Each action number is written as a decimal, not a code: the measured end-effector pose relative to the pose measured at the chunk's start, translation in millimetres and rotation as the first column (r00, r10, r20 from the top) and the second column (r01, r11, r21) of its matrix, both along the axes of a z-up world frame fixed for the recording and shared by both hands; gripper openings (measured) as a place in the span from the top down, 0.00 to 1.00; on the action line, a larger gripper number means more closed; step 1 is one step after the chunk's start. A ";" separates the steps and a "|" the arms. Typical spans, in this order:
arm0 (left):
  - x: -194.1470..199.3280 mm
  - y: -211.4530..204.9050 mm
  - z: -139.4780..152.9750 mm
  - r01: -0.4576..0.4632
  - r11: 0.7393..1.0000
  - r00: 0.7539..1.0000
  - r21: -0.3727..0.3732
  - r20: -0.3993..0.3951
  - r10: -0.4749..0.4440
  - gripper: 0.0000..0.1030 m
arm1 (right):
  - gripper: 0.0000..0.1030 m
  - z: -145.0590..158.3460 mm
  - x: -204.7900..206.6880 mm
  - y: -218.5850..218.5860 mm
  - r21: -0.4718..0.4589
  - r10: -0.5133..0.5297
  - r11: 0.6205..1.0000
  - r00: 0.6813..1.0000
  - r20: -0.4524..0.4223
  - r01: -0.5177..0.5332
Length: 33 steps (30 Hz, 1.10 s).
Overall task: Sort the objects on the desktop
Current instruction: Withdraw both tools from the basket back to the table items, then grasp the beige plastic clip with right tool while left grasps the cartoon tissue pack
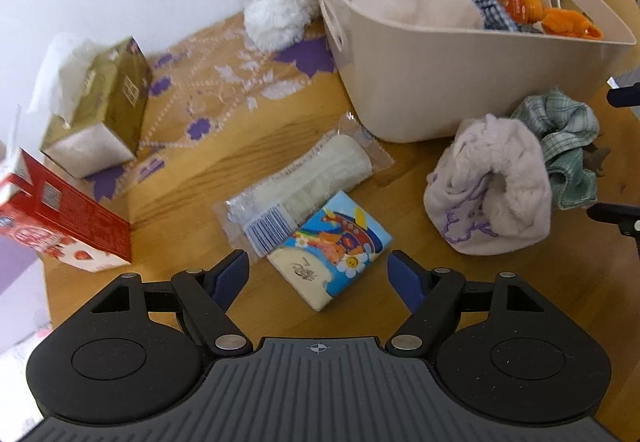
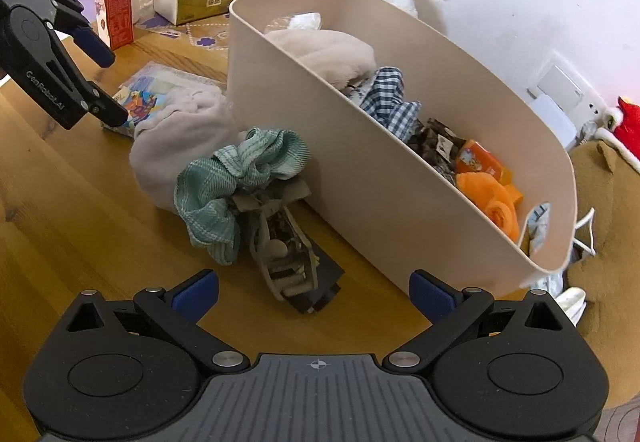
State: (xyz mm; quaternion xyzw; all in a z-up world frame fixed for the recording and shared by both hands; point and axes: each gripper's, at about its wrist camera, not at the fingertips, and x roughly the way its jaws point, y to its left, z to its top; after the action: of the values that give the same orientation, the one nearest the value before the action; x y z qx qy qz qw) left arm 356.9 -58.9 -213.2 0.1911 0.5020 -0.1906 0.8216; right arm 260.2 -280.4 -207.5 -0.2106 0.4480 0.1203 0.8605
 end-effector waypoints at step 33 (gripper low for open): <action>10.5 4.1 -20.0 0.048 0.997 0.991 -0.061 -0.121 -0.055 0.75 | 0.73 4.4 -5.1 10.9 0.053 0.133 0.990 0.991 -0.011 -0.132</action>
State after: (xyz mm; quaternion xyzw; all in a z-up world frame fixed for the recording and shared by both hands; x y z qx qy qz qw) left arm 367.4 -54.8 -233.2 0.1679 0.5408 -0.2375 0.7893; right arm 255.1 -269.5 -203.1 -0.2163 0.4359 0.1904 0.8526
